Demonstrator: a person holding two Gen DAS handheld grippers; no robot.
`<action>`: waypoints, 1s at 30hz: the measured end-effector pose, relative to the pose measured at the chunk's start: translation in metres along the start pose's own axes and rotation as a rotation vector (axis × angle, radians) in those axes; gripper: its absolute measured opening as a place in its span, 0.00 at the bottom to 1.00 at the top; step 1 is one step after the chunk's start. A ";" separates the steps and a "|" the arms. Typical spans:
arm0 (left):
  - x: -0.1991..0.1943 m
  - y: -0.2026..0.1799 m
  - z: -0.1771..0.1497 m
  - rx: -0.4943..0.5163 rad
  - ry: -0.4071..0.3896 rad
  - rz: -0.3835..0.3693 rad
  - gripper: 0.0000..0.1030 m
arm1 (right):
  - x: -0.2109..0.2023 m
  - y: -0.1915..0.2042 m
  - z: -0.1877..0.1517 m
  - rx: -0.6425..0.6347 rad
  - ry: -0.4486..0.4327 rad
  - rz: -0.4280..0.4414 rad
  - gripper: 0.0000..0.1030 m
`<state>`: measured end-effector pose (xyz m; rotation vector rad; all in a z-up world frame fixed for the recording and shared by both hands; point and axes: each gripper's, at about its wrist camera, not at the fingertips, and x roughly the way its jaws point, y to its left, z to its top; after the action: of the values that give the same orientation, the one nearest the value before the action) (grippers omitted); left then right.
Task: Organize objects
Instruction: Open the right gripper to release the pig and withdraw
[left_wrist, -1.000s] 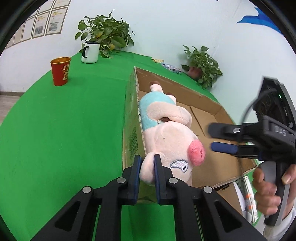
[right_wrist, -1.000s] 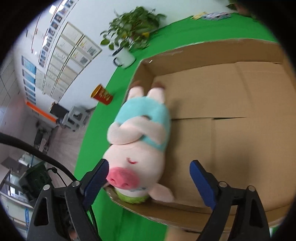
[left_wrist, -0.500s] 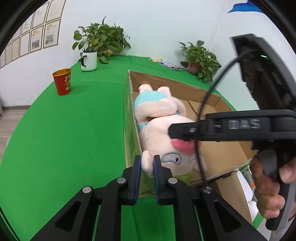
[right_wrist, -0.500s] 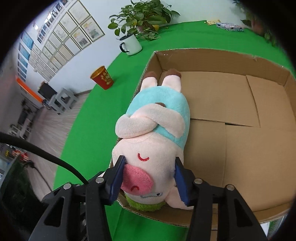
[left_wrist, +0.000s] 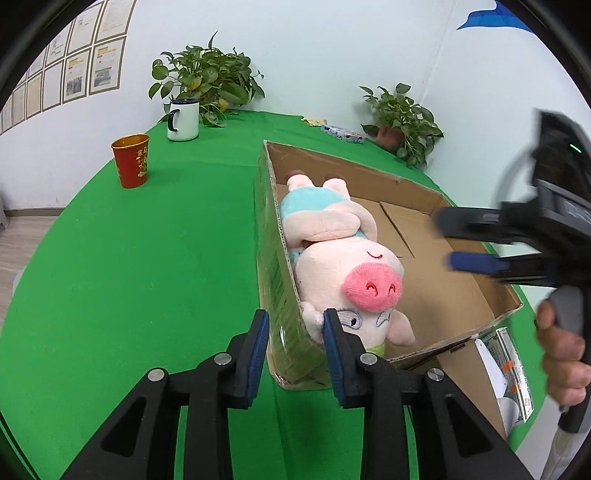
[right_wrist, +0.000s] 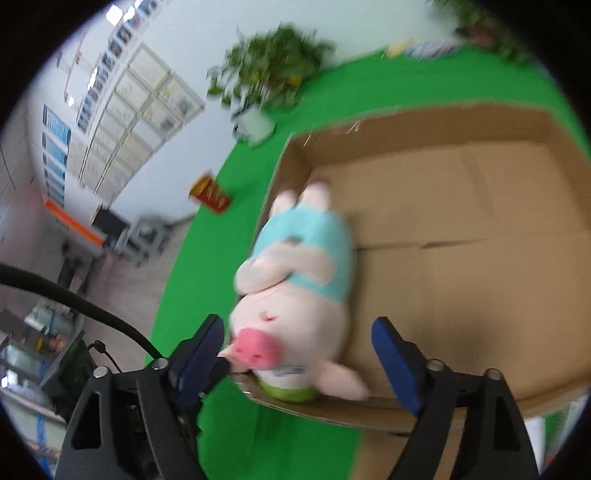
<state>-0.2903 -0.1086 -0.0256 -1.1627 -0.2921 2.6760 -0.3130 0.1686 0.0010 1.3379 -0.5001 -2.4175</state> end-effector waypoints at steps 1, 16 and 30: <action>-0.002 0.000 -0.001 -0.003 0.002 -0.002 0.27 | -0.011 -0.006 -0.004 -0.015 -0.034 -0.033 0.81; 0.004 -0.027 -0.005 0.077 0.021 0.098 0.08 | -0.096 -0.205 -0.027 0.114 -0.209 -0.554 0.79; 0.002 -0.016 -0.003 0.059 0.035 0.101 0.07 | -0.082 -0.240 -0.030 0.113 -0.085 -0.516 0.10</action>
<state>-0.2880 -0.0921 -0.0248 -1.2372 -0.1514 2.7267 -0.2742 0.4129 -0.0623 1.5721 -0.3467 -2.9049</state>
